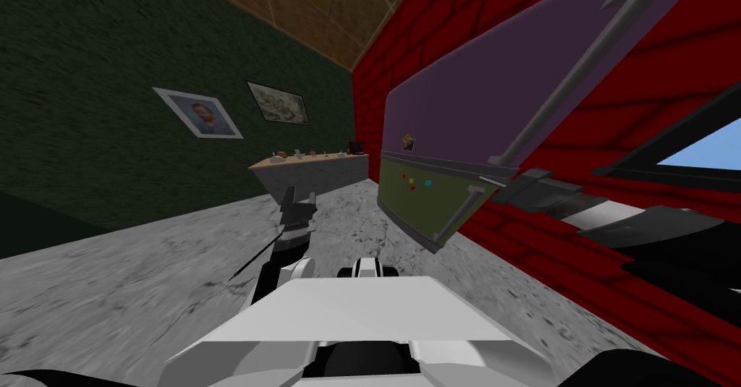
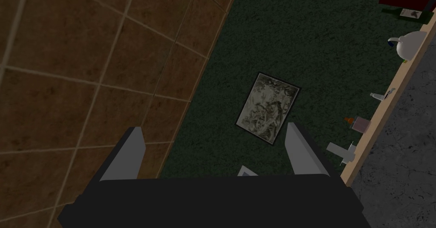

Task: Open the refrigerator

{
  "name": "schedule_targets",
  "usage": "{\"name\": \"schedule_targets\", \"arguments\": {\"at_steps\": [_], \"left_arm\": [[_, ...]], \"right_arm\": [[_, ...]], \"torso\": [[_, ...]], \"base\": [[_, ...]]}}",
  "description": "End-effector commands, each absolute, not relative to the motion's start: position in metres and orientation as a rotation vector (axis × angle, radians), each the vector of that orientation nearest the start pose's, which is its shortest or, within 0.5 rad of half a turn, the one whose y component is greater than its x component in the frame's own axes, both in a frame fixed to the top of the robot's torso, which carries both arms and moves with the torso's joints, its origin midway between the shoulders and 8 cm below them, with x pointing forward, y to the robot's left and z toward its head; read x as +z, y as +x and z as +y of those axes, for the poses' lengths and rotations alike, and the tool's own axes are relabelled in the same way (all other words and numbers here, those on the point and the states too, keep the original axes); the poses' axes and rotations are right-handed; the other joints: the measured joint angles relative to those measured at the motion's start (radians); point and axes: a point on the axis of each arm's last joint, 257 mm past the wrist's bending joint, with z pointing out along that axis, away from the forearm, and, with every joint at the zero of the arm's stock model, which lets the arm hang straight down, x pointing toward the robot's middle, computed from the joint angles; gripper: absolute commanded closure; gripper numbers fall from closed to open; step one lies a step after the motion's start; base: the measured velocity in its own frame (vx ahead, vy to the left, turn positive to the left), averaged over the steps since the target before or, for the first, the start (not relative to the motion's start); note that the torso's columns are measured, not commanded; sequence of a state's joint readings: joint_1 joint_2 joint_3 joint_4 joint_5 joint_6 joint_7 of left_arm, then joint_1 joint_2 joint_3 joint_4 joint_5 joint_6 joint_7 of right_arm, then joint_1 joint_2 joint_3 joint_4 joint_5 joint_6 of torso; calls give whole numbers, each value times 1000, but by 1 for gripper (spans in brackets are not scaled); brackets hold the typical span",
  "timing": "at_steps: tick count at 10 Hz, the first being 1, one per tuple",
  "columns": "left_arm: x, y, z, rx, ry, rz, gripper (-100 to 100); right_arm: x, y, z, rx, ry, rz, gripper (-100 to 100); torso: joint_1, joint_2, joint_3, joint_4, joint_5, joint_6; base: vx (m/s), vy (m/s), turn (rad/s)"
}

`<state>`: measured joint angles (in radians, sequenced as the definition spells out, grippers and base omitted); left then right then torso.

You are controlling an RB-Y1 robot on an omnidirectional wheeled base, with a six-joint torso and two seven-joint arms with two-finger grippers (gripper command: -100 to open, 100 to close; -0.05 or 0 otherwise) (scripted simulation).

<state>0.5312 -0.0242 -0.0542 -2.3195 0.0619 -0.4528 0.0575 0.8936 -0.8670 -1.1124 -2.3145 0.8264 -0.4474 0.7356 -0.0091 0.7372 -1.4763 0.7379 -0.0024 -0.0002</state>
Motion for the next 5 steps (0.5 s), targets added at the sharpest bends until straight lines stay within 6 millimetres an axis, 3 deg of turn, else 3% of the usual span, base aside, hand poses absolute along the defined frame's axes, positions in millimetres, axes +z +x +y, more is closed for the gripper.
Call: {"name": "schedule_targets", "arguments": {"at_steps": [1, 5], "left_arm": [[23, 343, 275, -1429, -771, 560, 0], [23, 343, 275, -1429, -771, 560, 0]], "right_arm": [[110, 316, -426, -1050, -1196, 1003, -100], [114, 317, -421, -1061, -1179, 964, -100]], "torso": [[-9, -2, -2, -1, -3, -1], [8, 1, 0, 0, 2, 0]], "base": [[29, -159, 71], [30, -230, 81]]}}
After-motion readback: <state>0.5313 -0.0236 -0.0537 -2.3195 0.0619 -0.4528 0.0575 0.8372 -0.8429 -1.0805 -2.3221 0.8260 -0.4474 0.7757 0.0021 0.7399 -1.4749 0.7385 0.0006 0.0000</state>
